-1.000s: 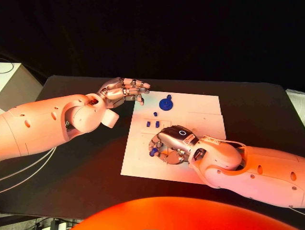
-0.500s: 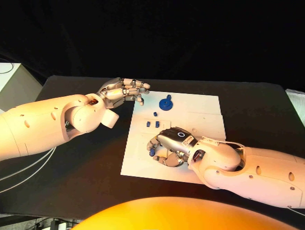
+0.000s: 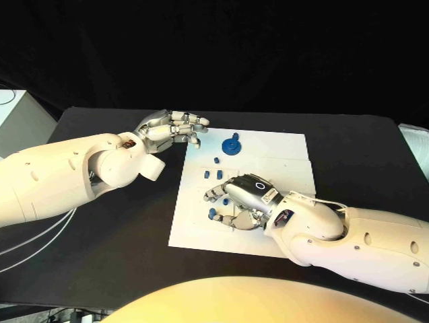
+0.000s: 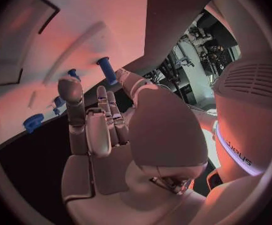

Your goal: Assemble the parts on the task board

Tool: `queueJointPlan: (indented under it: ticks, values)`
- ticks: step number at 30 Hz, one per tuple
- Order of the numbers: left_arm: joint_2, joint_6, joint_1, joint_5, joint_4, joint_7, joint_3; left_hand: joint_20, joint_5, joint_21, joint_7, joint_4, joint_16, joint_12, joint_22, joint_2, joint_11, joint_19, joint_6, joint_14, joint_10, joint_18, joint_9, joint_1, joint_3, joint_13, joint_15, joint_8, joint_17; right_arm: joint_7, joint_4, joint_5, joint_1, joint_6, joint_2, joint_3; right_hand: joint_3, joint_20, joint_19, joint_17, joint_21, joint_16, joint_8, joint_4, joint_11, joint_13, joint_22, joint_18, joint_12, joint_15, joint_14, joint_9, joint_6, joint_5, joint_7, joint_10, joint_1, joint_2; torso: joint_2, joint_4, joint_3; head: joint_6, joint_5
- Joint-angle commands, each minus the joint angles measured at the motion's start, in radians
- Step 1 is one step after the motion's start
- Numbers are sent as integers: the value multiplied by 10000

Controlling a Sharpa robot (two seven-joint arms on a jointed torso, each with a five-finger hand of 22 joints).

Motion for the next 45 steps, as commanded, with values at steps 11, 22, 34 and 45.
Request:
queueJointPlan:
  ticks: [11, 22, 34, 45]
  values:
    - [55, 211, -21, 76, -32, 15, 2, 19, 46, -42, 21, 1, -44, -35, -17, 84, 67, 84, -46, 54, -18, 130, -15, -3, -53, -15, 39, 34, -17, 957, 735, 4308, 724, -238, -1747, 110, -192, -72, 429, 291, 542, 109, 84, 402, -156, 246, 628, -30, 1333, -74, 275, -122, 414, 107, 138, 1326, 298, 247, -97, -61, -28, 1, -495]
    - [28, 131, -161, 138, -33, 90, 0, 21, 46, -56, 25, 12, -50, -41, -27, 85, 71, 87, -59, 52, -23, 129, -20, -13, -61, -17, 42, 32, -17, -3, 1113, 6866, 1314, 1436, -4025, 88, -1364, -493, 1201, 2073, 1782, 932, 1492, 1500, -690, 12689, 2041, -312, 12977, -511, 691, 408, 708, 151, -370, 4178, -585, 279, -298, -168, -64, 87, -1035]
    - [10, 132, -349, 206, -74, 120, -1, 21, 46, -56, 25, 12, -50, -41, -27, 85, 71, 87, -59, 52, -23, 129, -20, -13, -61, -17, 42, 32, -17, -1766, 1418, 5398, 1320, 1944, -5063, -120, -2120, -520, 1508, 2837, 2488, 1236, 1722, 1839, -738, 13950, 2788, -450, 13770, -543, 832, 410, 793, 172, -441, 4837, -974, 494, -481, -272, -82, 41, -1266]
    - [-1, 133, -437, 242, -83, 135, -1, 23, 49, -70, 28, 22, -52, -42, -37, 91, 72, 92, -80, 56, -21, 129, -28, -18, -65, -19, 44, 27, -15, -2567, 1504, 4448, 1067, 1624, -5020, -232, -3153, -550, 1583, 3004, 2667, 1296, 1836, 1864, -785, 14086, 3029, -488, 13807, -579, 861, 366, 854, 210, -499, 4903, -1396, 684, -571, -285, -120, 1, -1304]
